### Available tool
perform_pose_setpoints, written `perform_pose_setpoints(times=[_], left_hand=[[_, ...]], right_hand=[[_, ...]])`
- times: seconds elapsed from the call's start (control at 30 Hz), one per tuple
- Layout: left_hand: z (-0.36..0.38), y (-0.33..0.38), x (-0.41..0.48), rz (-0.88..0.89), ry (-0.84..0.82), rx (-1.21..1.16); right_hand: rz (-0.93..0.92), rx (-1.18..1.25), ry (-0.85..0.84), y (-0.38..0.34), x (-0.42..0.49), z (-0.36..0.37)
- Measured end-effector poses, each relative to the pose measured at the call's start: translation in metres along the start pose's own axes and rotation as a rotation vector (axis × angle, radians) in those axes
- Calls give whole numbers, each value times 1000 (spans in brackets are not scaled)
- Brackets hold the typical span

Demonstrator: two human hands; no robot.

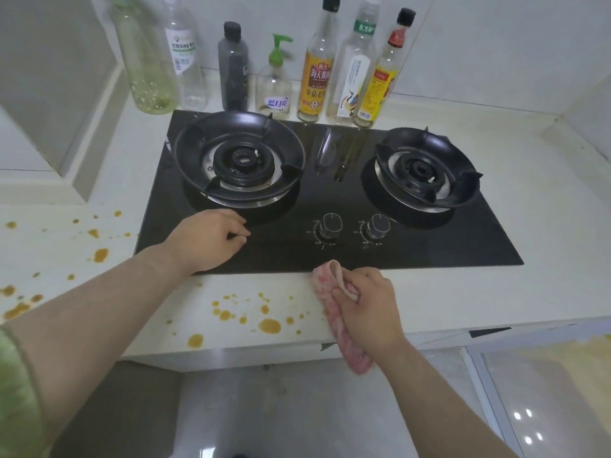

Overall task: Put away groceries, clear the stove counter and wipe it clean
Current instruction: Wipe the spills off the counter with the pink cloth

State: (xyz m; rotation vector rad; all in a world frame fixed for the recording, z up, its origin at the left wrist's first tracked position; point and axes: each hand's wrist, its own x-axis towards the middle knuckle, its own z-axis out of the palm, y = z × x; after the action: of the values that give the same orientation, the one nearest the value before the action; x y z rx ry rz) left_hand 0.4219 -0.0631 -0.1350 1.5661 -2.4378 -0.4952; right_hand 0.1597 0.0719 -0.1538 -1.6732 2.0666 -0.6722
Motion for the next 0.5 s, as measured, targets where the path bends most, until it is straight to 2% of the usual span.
perform_pose_setpoints(times=[0.5], left_hand=[[6,1,-5,-12,6,-38]], right_hand=[[54,-41,73,9,2,2]])
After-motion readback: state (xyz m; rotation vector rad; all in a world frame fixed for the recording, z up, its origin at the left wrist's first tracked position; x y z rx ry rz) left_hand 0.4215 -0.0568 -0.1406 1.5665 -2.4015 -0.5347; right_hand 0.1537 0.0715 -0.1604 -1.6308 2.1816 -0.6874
